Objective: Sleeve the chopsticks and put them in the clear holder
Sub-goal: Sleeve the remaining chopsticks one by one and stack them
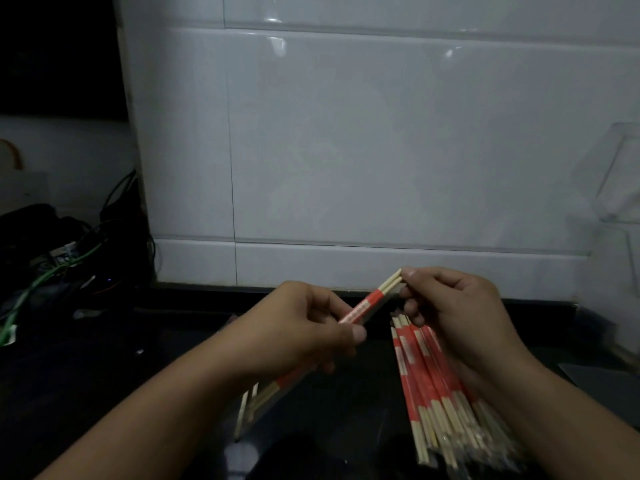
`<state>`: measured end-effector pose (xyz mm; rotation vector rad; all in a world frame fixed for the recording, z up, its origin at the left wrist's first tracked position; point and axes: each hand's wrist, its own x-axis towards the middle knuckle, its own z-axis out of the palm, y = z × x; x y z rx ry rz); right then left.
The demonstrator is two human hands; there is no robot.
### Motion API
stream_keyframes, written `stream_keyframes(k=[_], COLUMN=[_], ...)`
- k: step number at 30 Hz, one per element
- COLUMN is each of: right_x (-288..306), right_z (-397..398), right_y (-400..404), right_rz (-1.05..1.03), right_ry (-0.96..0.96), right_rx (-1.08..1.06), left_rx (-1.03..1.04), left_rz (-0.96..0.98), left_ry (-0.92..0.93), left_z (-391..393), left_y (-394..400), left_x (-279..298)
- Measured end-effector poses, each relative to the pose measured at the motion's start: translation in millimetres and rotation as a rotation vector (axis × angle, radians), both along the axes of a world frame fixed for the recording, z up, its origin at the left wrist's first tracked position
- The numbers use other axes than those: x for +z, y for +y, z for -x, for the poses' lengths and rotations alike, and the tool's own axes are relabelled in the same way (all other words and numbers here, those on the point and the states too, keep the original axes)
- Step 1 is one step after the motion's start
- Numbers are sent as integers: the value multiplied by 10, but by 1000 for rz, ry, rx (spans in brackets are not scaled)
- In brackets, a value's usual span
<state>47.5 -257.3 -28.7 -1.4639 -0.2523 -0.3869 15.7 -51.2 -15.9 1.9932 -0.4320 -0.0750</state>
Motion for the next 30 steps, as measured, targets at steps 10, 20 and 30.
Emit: stream_keyframes(k=[10, 20, 30], right_x=[15, -21, 5], right_z=[-42, -58, 15], right_y=[-40, -17, 115], right_rz=[-12, 285, -105], right_ry=[47, -124, 156], right_rx=[20, -187, 52], left_rx=[59, 28, 164], left_rz=[-48, -53, 188], left_ry=[-29, -18, -47], left_z=[-67, -32, -6], left_y=[56, 17, -76], left_x=[-48, -20, -11])
